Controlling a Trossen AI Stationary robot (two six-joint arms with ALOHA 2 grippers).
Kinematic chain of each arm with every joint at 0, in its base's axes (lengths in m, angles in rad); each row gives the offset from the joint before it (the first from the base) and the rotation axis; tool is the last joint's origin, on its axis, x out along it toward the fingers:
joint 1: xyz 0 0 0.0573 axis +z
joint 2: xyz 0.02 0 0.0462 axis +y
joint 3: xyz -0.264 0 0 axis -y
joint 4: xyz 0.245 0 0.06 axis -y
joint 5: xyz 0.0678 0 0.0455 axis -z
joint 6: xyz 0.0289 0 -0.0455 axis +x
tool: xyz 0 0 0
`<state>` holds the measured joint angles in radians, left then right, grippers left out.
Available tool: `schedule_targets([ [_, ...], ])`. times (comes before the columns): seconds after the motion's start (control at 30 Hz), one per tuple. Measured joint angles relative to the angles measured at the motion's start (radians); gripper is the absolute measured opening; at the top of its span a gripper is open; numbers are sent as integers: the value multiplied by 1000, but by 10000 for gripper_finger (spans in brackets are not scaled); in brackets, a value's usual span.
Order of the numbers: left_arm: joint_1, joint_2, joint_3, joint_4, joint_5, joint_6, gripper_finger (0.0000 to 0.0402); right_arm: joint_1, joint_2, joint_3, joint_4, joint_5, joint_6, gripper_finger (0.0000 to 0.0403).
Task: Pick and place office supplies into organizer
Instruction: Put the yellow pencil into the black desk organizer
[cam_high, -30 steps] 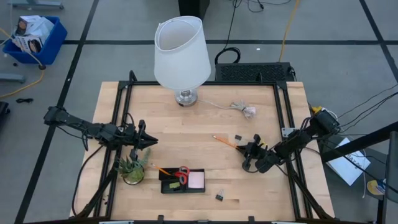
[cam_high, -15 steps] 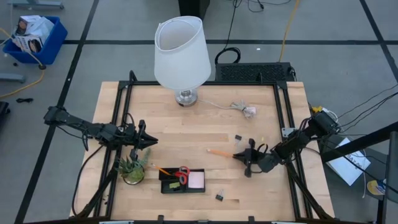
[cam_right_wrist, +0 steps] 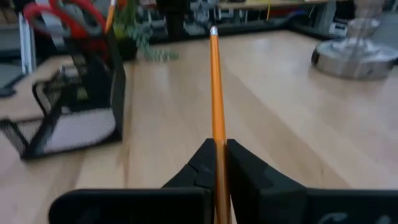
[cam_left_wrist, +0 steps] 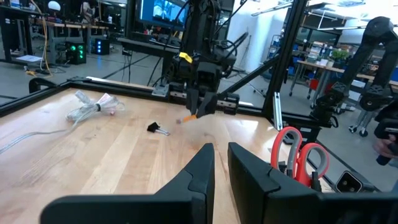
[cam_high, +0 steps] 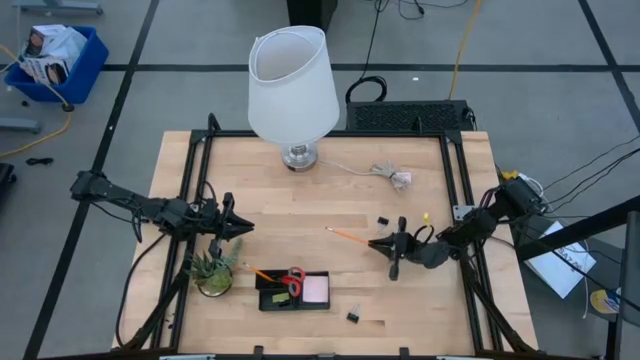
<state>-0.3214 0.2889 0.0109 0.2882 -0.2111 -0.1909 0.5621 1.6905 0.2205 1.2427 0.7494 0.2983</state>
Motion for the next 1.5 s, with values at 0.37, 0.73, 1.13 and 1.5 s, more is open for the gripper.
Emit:
schedule_targets([
  [0.37,0,0,0,179,-104,-56,49,-106,-1,130,33,-60,-226,14],
  [0.73,3,5,2,368,-174,-166,49,-292,-1,294,33,-277,-314,13],
  [1.13,48,272,0,529,-223,-264,177,-403,-1,399,32,-389,-277,13],
  [1.5,110,596,173,653,-228,-241,209,-455,-2,435,32,-449,-232,13],
])
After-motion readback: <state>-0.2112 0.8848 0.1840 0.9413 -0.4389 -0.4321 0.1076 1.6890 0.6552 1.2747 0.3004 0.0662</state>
